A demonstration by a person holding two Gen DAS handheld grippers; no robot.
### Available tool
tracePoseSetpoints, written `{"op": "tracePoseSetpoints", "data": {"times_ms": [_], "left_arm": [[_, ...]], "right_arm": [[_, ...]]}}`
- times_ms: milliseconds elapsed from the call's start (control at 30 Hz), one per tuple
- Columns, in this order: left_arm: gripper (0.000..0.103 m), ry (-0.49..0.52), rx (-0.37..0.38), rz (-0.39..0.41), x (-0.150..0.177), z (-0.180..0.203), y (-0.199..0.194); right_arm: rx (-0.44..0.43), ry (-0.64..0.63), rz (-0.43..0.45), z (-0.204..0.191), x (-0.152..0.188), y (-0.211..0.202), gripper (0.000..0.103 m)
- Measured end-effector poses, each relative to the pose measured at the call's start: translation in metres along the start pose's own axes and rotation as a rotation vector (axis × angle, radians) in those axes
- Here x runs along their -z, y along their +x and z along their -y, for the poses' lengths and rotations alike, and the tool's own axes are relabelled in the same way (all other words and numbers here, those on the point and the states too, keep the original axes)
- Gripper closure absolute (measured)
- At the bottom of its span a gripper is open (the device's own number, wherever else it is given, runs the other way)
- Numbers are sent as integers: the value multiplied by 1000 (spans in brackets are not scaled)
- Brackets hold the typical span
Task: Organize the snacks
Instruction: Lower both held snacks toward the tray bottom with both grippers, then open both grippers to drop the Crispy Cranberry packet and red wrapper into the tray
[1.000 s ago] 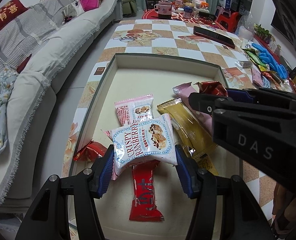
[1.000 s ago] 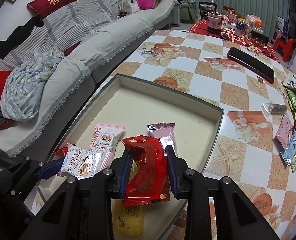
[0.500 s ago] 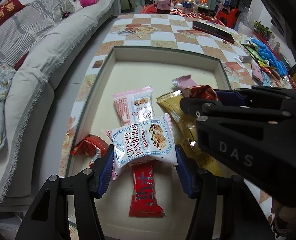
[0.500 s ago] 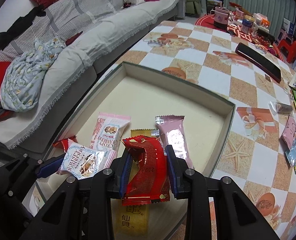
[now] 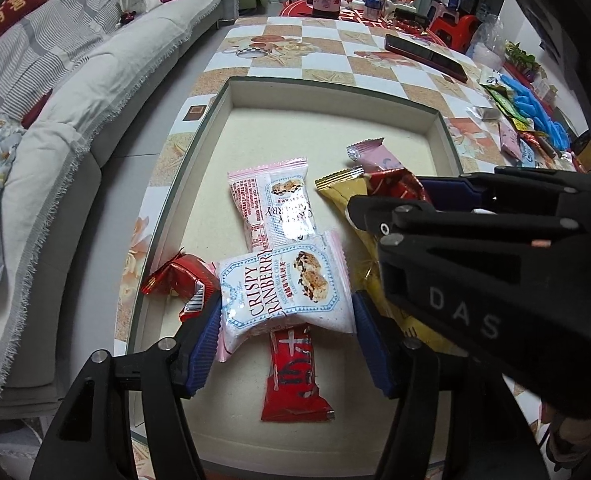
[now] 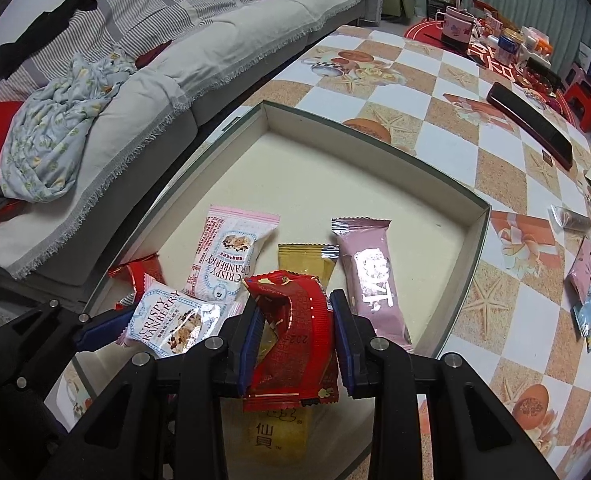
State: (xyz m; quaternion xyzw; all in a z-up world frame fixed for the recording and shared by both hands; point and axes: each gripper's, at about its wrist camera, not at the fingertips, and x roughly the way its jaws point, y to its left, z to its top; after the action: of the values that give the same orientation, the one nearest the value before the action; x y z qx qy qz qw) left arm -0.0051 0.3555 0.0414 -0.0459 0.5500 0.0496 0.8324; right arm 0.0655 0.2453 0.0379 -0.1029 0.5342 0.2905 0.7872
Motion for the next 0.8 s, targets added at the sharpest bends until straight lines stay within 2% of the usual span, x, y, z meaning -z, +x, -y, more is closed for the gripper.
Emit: {"op": "tracePoseSetpoints", "data": {"times_ms": [67, 100, 133, 167, 233, 300, 467, 600, 700, 800], "left_arm": [[29, -2, 10, 2, 1, -1, -2], [29, -3, 11, 5, 1, -1, -4], [29, -4, 9, 7, 1, -2, -5], [29, -6, 8, 9, 1, -2, -6], [28, -11, 12, 13, 2, -3, -9], [22, -14, 15, 14, 4, -4, -12], [21, -5, 21, 25, 17, -2, -24], [19, 21, -24, 45, 26, 5, -36], [19, 41, -53, 46, 32, 11, -40], [18, 50, -34, 44, 44, 16, -43]], "right_arm": [[-16, 25, 6, 3, -1, -3, 65], [-28, 36, 13, 5, -1, -6, 54], [-37, 42, 24, 5, -1, -8, 25], [-42, 44, 51, 6, -1, -14, 15], [-35, 36, 80, 5, 0, -22, 15], [-34, 32, 86, 5, 0, -28, 15], [-8, 11, 107, 4, 14, -40, 15], [26, -2, 144, 3, 35, -50, 15], [58, -13, 129, -2, 47, -49, 15], [31, 11, 87, -2, 56, -44, 15]]}}
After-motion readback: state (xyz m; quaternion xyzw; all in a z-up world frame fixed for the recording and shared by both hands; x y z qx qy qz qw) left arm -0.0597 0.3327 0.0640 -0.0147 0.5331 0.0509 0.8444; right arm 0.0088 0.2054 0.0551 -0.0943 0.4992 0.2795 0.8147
